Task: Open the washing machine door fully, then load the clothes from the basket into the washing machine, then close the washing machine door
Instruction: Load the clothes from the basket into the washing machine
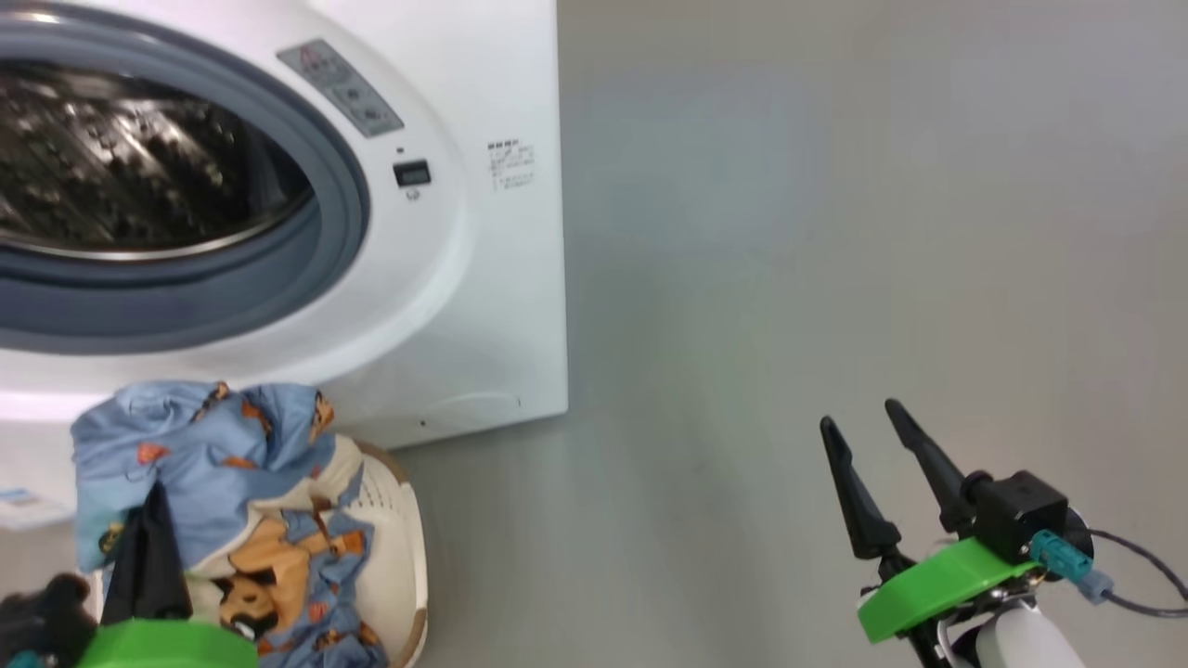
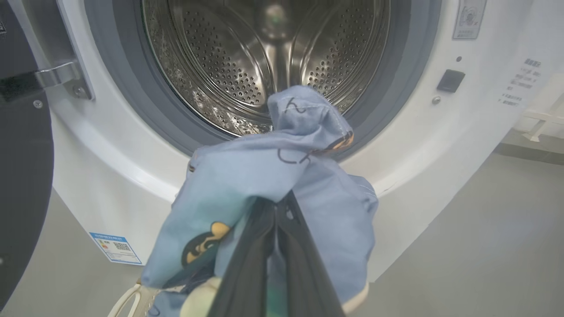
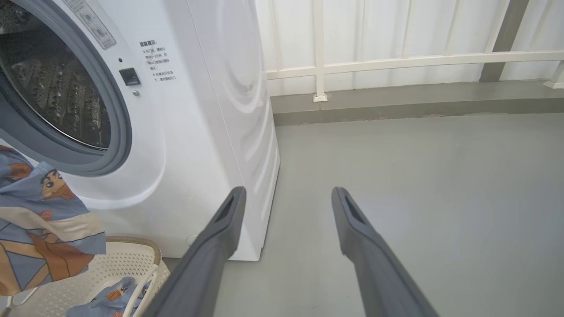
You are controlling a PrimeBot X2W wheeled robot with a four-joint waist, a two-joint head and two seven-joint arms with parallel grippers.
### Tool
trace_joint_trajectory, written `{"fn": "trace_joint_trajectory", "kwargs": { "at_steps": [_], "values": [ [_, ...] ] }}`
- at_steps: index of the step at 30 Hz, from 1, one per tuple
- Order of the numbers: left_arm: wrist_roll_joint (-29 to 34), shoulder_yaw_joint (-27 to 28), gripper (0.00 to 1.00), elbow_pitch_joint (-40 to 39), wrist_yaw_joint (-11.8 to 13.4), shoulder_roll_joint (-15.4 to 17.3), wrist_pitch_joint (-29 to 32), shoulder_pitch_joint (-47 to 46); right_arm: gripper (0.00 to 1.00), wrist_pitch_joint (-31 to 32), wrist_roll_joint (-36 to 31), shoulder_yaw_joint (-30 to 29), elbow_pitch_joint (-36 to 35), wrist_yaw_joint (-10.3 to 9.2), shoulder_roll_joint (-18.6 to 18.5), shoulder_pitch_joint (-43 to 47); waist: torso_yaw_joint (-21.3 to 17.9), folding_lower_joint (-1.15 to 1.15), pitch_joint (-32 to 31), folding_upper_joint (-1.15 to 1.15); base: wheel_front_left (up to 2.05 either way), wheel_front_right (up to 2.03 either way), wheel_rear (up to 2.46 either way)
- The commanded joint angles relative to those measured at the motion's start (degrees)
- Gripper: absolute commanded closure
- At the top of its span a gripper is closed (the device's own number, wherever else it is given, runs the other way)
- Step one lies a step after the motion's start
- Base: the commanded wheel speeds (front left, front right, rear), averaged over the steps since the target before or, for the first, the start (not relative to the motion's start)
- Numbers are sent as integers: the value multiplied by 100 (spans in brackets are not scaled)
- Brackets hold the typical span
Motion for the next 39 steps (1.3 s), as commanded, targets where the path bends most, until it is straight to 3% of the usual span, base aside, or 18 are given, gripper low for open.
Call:
{"fn": "trace_joint_trajectory", "kwargs": {
  "at_steps": [1,17,39],
  "values": [
    [69,148,100,-234,43,107,-37,66,0,-43,-82,149,-103,17,23,52,-88,1,-296,0,0,0,0],
    [150,-152,100,-952,294,106,-37,944,0,-43,-177,146,-129,17,2,325,-20,1,-791,0,0,0,0],
    [259,-413,100,-1115,303,106,-37,1267,0,-43,-237,57,-286,17,55,546,283,1,-1001,0,0,0,0]
  ]
}}
